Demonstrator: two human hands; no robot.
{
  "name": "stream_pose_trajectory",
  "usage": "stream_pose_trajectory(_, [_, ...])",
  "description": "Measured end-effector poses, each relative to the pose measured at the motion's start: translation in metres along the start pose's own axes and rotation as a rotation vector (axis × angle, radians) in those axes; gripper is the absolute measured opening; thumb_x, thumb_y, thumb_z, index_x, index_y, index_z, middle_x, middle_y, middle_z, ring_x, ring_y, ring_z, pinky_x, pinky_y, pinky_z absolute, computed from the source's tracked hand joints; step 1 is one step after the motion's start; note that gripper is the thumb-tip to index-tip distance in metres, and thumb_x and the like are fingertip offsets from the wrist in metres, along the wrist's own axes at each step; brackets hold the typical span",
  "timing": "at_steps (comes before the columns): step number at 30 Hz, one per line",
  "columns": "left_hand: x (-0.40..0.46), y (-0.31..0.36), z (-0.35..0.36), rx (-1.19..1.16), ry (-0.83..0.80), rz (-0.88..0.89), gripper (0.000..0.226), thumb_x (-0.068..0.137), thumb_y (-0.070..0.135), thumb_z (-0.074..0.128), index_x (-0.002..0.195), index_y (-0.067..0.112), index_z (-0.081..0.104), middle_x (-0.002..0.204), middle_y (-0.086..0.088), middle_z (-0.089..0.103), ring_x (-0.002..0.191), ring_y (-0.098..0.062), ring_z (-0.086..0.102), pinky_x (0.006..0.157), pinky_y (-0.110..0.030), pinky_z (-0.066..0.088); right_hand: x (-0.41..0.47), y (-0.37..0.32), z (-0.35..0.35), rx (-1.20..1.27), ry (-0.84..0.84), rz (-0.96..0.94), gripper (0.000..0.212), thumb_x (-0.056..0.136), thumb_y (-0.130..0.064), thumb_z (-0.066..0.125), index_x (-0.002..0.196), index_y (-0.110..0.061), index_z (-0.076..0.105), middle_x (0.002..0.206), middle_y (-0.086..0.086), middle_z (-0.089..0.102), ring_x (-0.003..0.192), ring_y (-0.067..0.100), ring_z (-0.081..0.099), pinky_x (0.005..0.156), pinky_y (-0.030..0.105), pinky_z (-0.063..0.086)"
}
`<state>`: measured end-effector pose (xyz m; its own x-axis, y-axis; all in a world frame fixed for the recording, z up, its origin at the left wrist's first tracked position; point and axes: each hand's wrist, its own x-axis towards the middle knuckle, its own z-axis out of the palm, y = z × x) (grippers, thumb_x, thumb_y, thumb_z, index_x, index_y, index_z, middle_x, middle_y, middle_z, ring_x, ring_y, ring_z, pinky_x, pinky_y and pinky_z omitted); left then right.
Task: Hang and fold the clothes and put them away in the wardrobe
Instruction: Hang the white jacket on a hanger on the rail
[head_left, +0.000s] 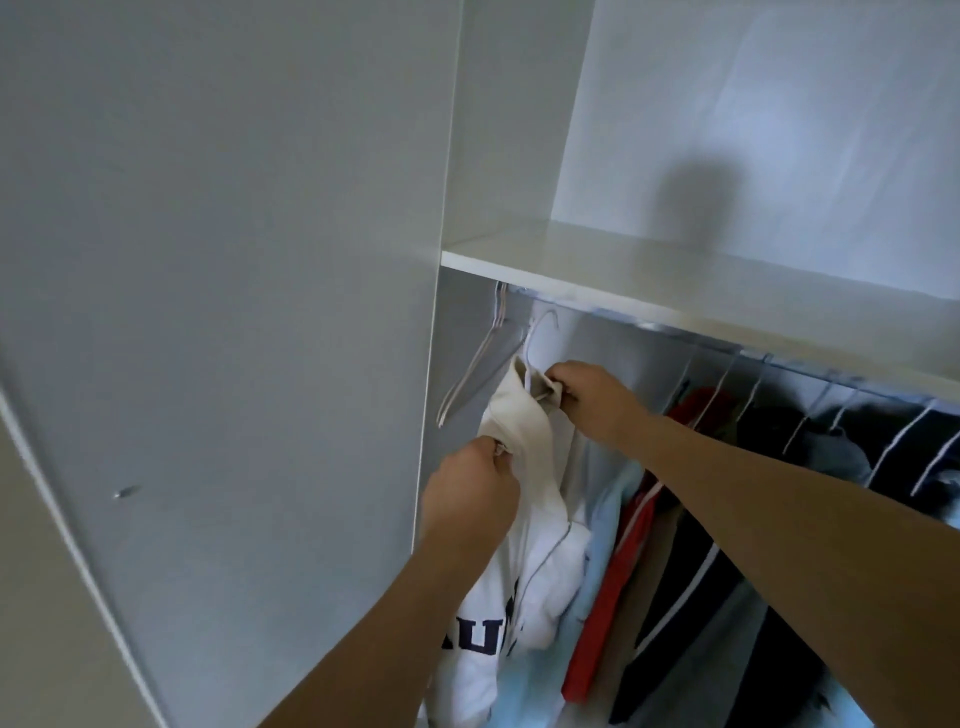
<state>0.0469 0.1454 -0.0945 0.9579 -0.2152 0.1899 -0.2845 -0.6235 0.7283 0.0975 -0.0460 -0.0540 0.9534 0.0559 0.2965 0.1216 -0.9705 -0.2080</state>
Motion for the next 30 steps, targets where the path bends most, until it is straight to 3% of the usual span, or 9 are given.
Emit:
stream_pose_trajectory(4, [0.040, 0.000, 0.034, 0.044, 0.012, 0.001, 0.026, 0.099, 0.026, 0.035, 0.089, 0.014, 0.056, 0.076, 0.001, 0.055, 0.070, -0.020, 0.054, 0.063, -0.028, 0.039, 0.030, 0.038, 0.015, 0.016, 0.016, -0.007, 0.017, 0.088, -0.002, 0.049, 0.081, -0.016, 0.054, 0.082, 0.002, 0.053, 0.079, 0.024, 0.053, 0.069, 0.032, 0.040])
stream_pose_trajectory(10, [0.098, -0.005, 0.074, 0.114, 0.057, 0.069, 0.023, 0.098, 0.022, 0.037, 0.082, 0.017, 0.053, 0.071, 0.004, 0.053, 0.064, -0.015, 0.049, 0.061, -0.027, 0.037, 0.070, 0.089, 0.039, 0.019, 0.058, 0.005, 0.011, 0.088, -0.003, 0.050, 0.090, -0.006, 0.060, 0.088, 0.006, 0.056, 0.082, 0.023, 0.053, 0.073, 0.033, 0.042])
stream_pose_trajectory(18, [0.153, -0.010, 0.136, 0.087, 0.013, 0.114, 0.022, 0.097, 0.022, 0.042, 0.094, 0.012, 0.060, 0.080, 0.001, 0.055, 0.067, -0.013, 0.047, 0.064, -0.025, 0.037, 0.096, 0.158, 0.076, 0.022, 0.120, 0.053, 0.006, 0.085, -0.001, 0.056, 0.085, -0.005, 0.061, 0.080, 0.003, 0.053, 0.076, 0.016, 0.049, 0.060, 0.027, 0.030])
stream_pose_trajectory(22, [0.177, -0.001, 0.159, 0.060, -0.007, 0.137, 0.021, 0.097, 0.022, 0.043, 0.096, 0.012, 0.061, 0.091, -0.004, 0.062, 0.073, -0.015, 0.048, 0.067, -0.025, 0.038, 0.109, 0.187, 0.085, -0.029, 0.205, 0.143, 0.006, 0.084, -0.006, 0.054, 0.081, -0.005, 0.060, 0.080, 0.011, 0.060, 0.073, 0.024, 0.054, 0.064, 0.032, 0.041])
stream_pose_trajectory(26, [0.196, 0.023, 0.170, 0.032, -0.080, 0.151, 0.018, 0.094, 0.013, 0.044, 0.102, 0.007, 0.060, 0.099, -0.008, 0.061, 0.081, -0.020, 0.054, 0.074, -0.026, 0.044, 0.124, 0.208, 0.079, -0.163, 0.287, 0.247, 0.012, 0.085, -0.014, 0.052, 0.073, -0.014, 0.055, 0.080, 0.007, 0.051, 0.076, 0.027, 0.055, 0.062, 0.031, 0.040])
stream_pose_trajectory(30, [0.208, 0.041, 0.184, -0.006, -0.069, 0.154, 0.021, 0.093, 0.012, 0.044, 0.107, 0.007, 0.060, 0.088, -0.002, 0.049, 0.076, -0.017, 0.046, 0.069, -0.024, 0.038, 0.126, 0.226, 0.073, -0.191, 0.298, 0.377, 0.013, 0.091, -0.028, 0.048, 0.088, -0.019, 0.057, 0.093, 0.004, 0.038, 0.082, 0.025, 0.047, 0.074, 0.031, 0.044])
